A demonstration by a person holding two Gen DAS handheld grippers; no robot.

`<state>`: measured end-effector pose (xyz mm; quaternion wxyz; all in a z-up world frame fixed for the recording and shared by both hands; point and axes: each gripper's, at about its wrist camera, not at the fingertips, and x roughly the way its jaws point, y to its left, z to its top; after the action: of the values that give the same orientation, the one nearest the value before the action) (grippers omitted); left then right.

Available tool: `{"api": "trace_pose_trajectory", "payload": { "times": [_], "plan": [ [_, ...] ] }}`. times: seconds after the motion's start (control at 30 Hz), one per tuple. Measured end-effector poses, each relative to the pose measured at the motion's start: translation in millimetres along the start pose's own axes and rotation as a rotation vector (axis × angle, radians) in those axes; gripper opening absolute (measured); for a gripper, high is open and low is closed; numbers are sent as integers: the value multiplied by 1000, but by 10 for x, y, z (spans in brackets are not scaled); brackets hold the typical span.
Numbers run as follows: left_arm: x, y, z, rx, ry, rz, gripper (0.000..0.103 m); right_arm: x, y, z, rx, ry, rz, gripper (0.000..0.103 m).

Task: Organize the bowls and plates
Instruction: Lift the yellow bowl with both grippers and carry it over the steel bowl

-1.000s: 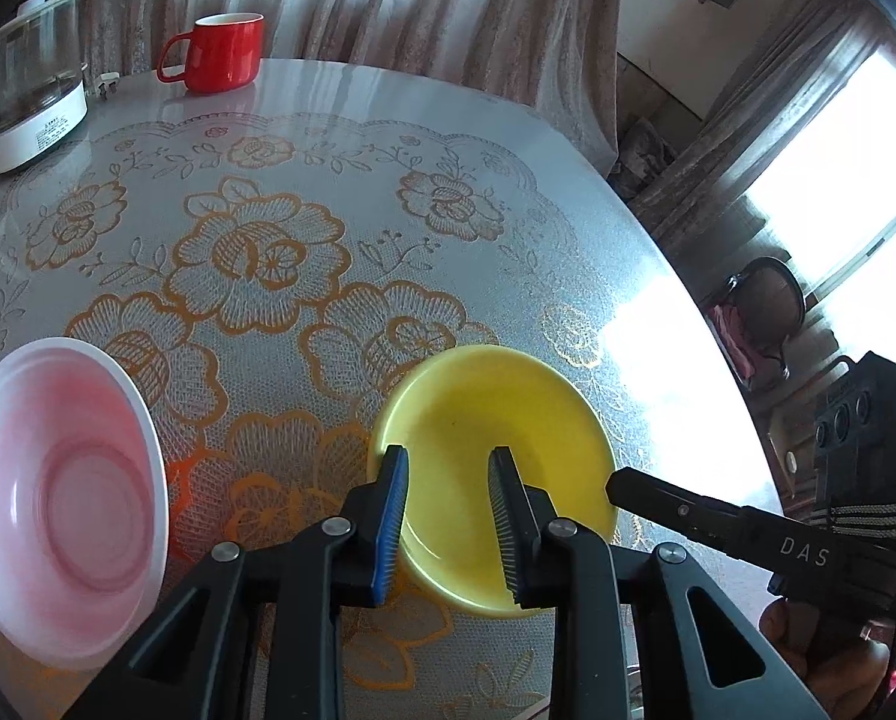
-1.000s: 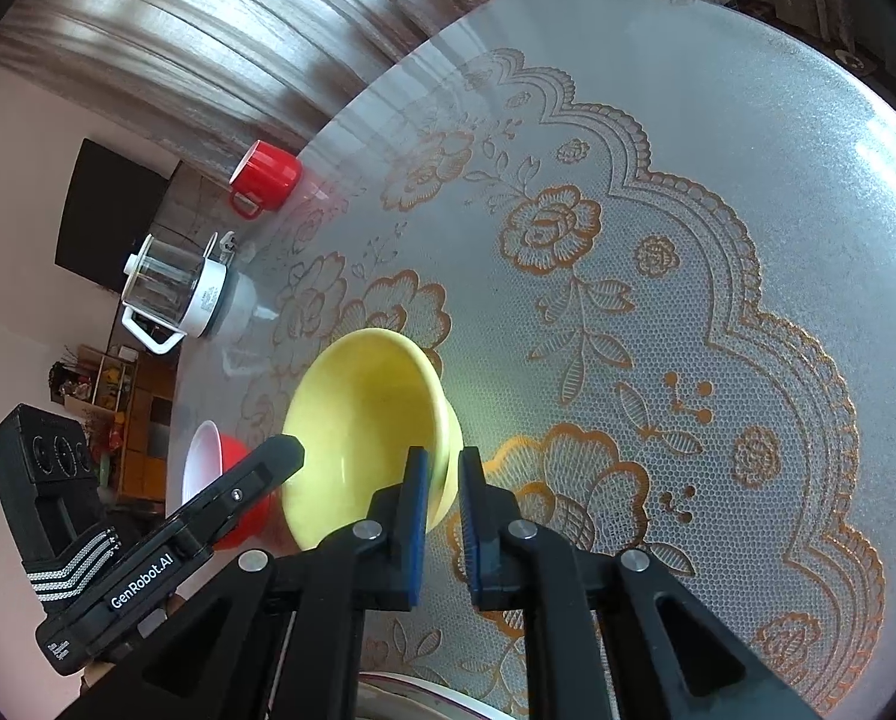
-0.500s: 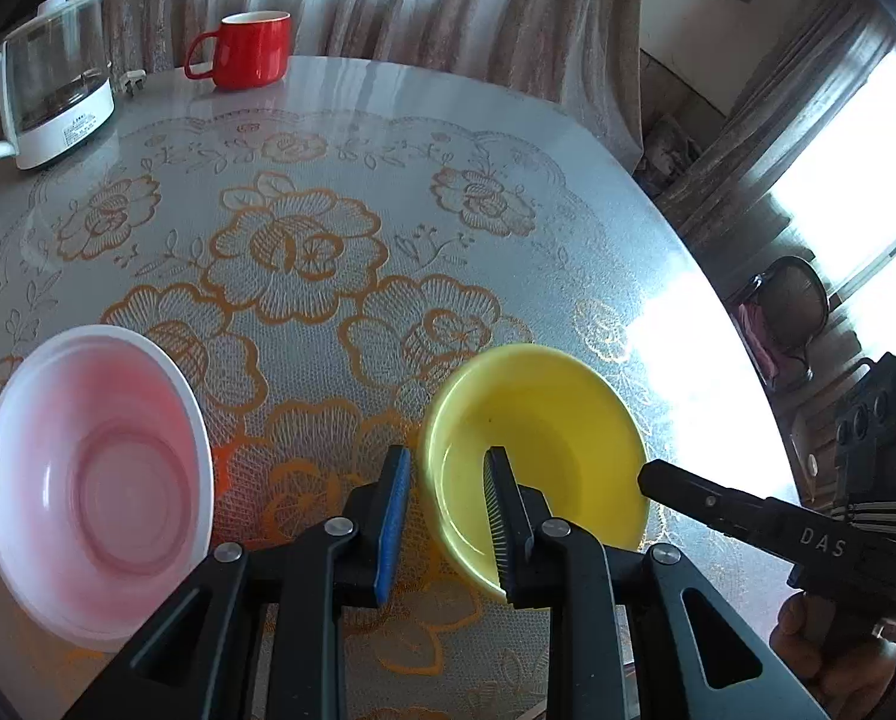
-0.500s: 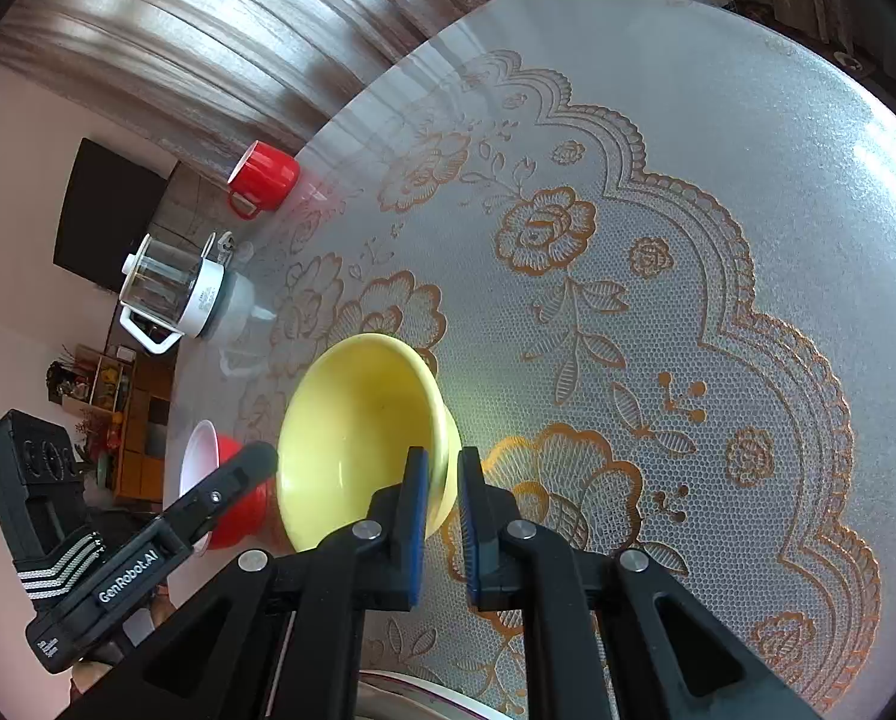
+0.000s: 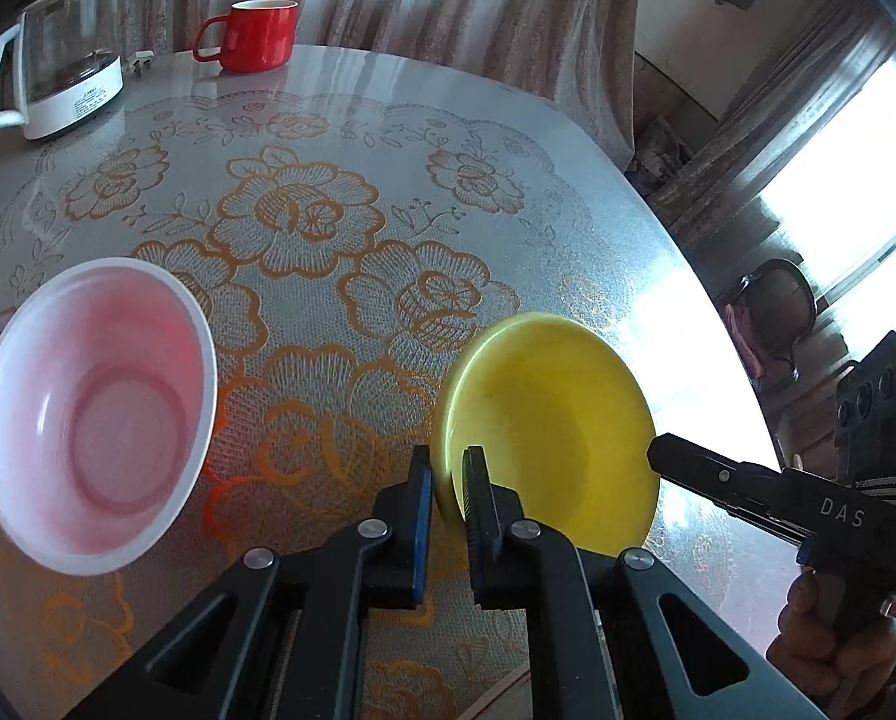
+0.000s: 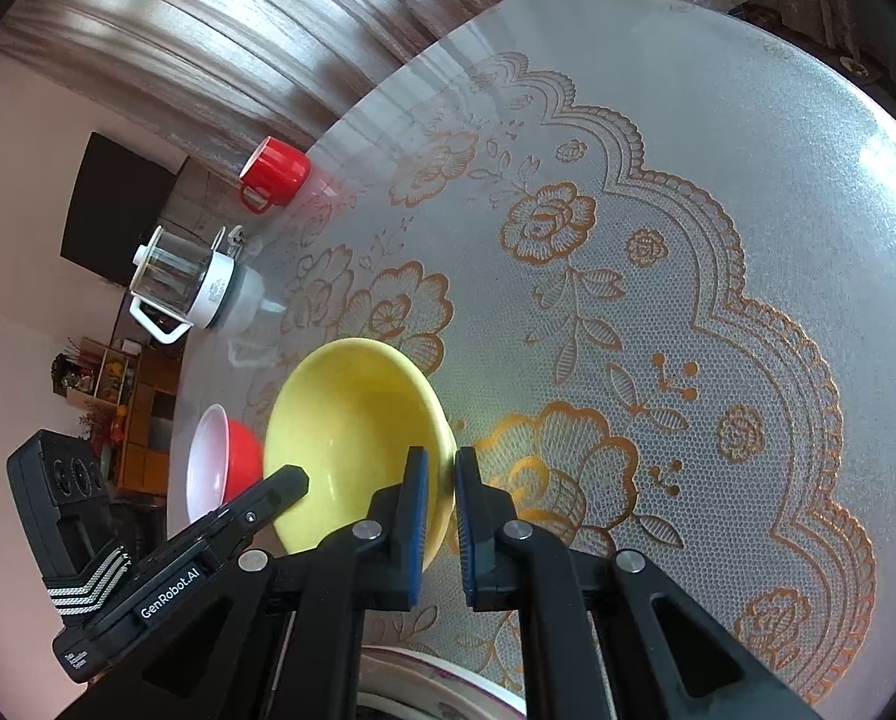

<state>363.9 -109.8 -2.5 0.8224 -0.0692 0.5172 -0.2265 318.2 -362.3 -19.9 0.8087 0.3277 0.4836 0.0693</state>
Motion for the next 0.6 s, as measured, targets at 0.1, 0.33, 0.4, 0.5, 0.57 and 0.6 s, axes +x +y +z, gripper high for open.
{"api": "trace_pose_trajectory", "payload": {
  "times": [0.1, 0.33, 0.4, 0.5, 0.57, 0.6],
  "plan": [
    [-124, 25, -42, -26, -2, -17, 10, -94, 78, -55, -18, -9, 16, 8],
    [-562, -35, -145, -16, -76, -44, 9, -302, 232, -191, -36, -38, 61, 8],
    [-666, -54, -192, -11, -90, -44, 9, -358, 276, -241, -38, -45, 77, 8],
    [-794, -68, -277, -8, -107, -44, 9, -443, 337, -318, -49, -56, 93, 8],
    [-874, -74, -350, -8, -114, -49, 10, -508, 375, -376, -58, -63, 104, 8],
    [-910, -71, -387, -11, -115, -52, 10, -541, 393, -408, -62, -68, 110, 8]
  ]
}}
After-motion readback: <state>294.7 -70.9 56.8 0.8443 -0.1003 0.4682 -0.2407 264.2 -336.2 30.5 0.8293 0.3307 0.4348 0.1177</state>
